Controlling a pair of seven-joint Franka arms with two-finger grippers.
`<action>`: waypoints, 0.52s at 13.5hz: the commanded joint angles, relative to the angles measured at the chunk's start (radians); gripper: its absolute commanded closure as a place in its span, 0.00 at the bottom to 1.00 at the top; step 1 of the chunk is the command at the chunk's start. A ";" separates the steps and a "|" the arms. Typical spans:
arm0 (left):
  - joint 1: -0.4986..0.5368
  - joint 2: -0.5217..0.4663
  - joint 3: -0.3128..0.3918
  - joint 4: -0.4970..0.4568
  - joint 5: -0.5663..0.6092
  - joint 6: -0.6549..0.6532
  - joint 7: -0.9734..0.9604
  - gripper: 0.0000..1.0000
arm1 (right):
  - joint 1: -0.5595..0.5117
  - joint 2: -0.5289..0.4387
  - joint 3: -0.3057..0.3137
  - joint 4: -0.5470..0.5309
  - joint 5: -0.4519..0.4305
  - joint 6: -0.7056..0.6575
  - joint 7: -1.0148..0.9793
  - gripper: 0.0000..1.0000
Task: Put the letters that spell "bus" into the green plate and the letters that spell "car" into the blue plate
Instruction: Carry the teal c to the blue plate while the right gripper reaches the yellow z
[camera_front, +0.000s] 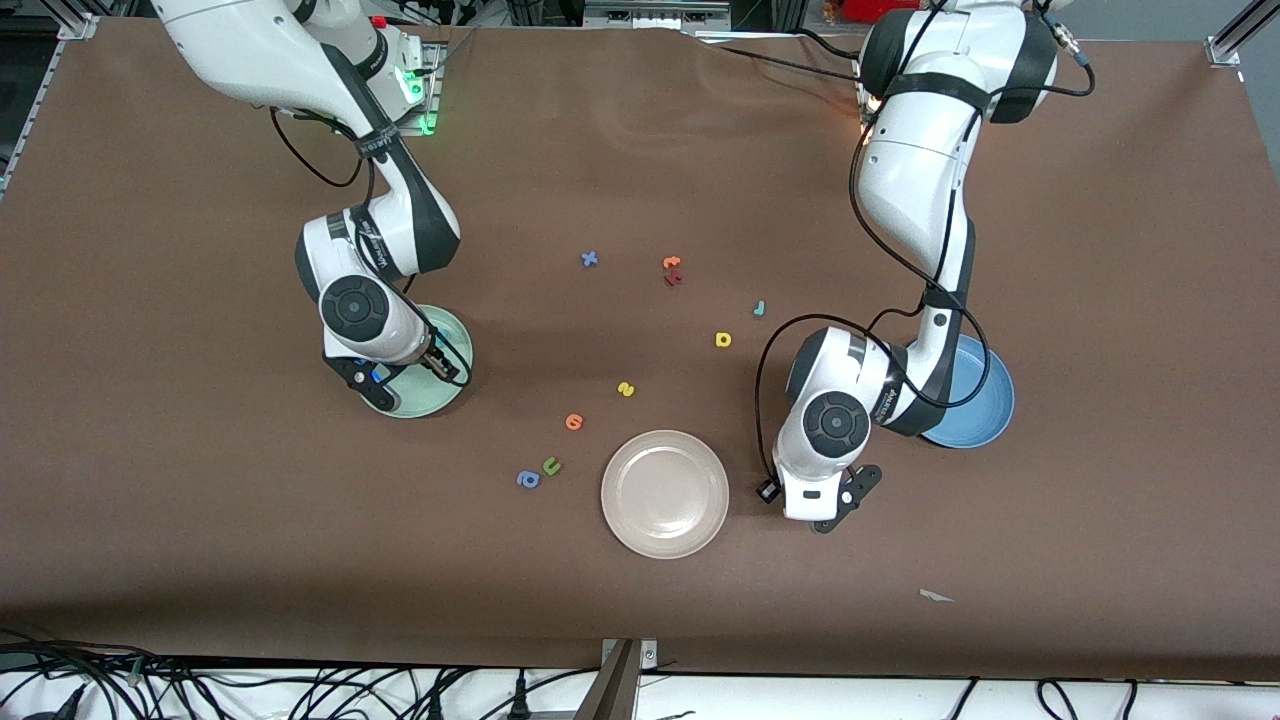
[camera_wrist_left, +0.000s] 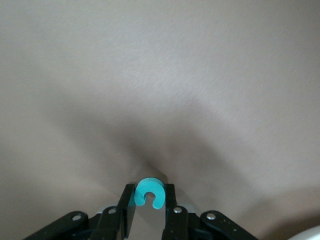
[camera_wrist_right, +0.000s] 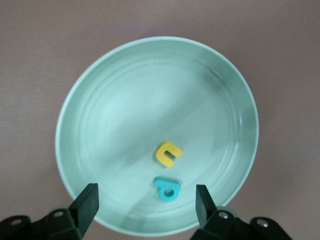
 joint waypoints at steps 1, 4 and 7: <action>-0.001 -0.050 -0.002 -0.023 0.026 -0.084 0.047 0.75 | 0.008 -0.026 0.025 0.078 0.090 -0.084 -0.008 0.13; -0.002 -0.113 -0.003 -0.114 0.026 -0.089 0.082 0.76 | 0.061 -0.011 0.070 0.149 0.121 -0.089 0.059 0.14; -0.002 -0.189 -0.003 -0.212 0.026 -0.087 0.139 0.76 | 0.193 0.061 0.069 0.243 0.105 -0.080 0.166 0.14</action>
